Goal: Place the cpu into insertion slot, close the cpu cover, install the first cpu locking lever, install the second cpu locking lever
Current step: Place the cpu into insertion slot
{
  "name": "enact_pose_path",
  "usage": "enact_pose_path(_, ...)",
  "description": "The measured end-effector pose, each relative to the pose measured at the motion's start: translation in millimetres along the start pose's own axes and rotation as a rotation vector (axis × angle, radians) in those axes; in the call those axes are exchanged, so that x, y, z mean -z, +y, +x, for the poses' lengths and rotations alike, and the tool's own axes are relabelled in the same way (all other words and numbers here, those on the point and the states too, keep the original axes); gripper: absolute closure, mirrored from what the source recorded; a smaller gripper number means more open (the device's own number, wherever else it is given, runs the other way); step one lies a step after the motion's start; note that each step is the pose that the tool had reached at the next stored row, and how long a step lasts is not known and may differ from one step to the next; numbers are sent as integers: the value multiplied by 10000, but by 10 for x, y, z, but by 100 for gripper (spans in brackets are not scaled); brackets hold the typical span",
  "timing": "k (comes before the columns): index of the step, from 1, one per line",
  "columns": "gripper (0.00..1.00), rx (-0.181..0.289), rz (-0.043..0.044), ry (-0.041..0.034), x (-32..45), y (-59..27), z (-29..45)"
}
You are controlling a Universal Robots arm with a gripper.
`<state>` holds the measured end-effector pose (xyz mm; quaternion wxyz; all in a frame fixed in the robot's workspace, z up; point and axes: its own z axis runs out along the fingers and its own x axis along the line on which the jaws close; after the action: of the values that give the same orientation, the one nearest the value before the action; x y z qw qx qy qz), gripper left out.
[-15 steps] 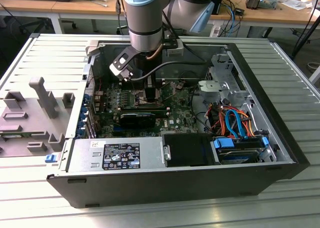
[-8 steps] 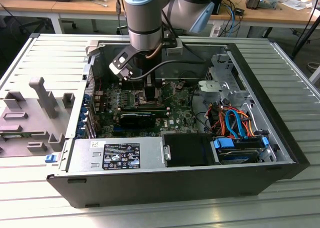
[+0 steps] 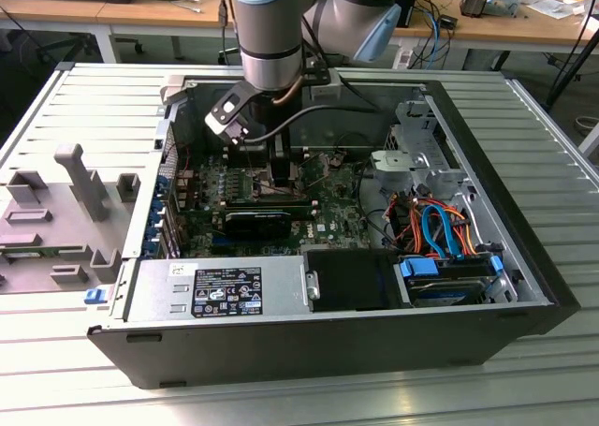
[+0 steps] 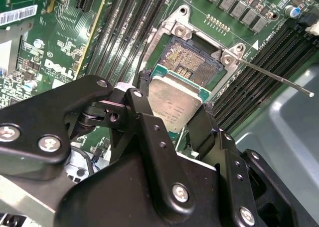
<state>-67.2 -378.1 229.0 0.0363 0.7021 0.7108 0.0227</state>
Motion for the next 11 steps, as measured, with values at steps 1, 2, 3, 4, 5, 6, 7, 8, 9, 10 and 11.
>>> enact_pose_path(1,45,5,1,-47,-1,-1,7)
enact_pose_path(2,45,9,1,-82,-2,-2,12)
enact_pose_path(3,45,12,1,-115,-2,-3,18)
enact_pose_path(4,45,15,2,-124,-3,-3,19)
enact_pose_path(5,45,15,3,-129,-3,-6,19)
enact_pose_path(6,45,14,3,-137,-3,-11,20)
enact_pose_path(7,45,14,2,-139,-5,-15,20)
enact_pose_path(8,45,15,2,-141,-5,-17,20)
enact_pose_path(9,45,16,2,-144,-6,-19,20)
enact_pose_path(10,45,15,2,-145,-7,-21,20)
enact_pose_path(11,45,14,1,-146,-8,-25,20)
